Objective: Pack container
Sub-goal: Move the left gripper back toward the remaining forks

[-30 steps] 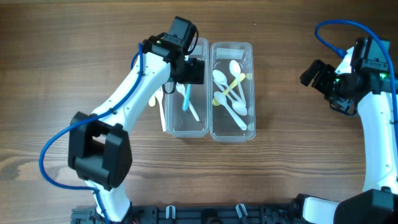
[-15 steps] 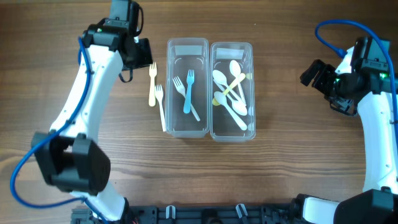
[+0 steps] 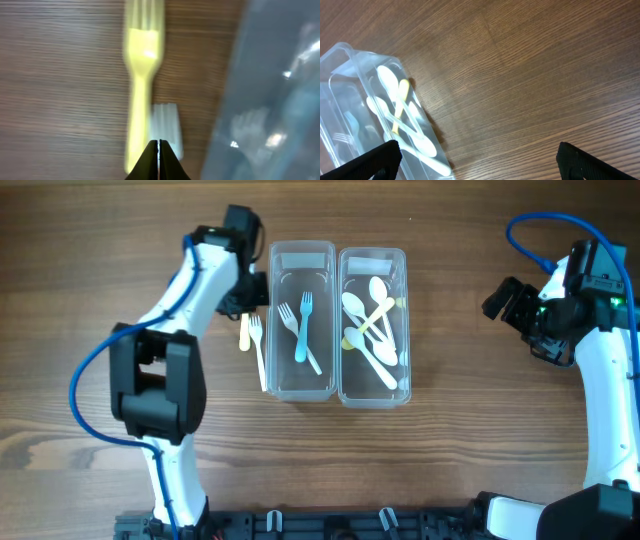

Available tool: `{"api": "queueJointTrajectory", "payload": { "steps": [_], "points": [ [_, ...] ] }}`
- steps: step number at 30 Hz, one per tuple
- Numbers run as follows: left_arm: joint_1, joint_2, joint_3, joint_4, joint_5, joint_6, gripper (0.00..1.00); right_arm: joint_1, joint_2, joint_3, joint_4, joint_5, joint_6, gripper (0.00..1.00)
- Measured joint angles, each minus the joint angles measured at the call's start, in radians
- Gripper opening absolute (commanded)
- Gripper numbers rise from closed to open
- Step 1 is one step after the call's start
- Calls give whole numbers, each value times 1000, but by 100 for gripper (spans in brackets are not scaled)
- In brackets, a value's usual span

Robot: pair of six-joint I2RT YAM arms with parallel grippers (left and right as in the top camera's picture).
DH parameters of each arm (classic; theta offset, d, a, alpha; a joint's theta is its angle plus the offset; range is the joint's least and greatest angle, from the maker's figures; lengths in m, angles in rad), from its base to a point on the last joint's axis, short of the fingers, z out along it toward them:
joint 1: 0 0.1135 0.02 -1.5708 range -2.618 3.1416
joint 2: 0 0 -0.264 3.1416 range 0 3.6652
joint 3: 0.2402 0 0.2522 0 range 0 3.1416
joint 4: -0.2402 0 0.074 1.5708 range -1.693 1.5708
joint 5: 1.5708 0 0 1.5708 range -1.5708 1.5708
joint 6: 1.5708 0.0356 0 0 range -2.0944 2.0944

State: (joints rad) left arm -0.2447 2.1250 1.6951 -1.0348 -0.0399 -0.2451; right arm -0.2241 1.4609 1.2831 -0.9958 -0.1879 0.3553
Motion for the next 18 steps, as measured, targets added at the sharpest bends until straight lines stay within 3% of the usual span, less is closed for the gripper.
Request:
{"api": "queueJointTrajectory", "payload": {
  "steps": [11, 16, 18],
  "points": [
    [-166, 0, 0, 14, -14, -22, 5, 0, 0, 0, -3, 0, 0, 100],
    [-132, 0, 0, -29, -38, -38, 14, 0, 0, 0, -3, 0, 0, 100],
    [-100, 0, 0, -41, -42, -43, 22, 0, 0, 0, -3, 0, 0, 100]
  ]
}}
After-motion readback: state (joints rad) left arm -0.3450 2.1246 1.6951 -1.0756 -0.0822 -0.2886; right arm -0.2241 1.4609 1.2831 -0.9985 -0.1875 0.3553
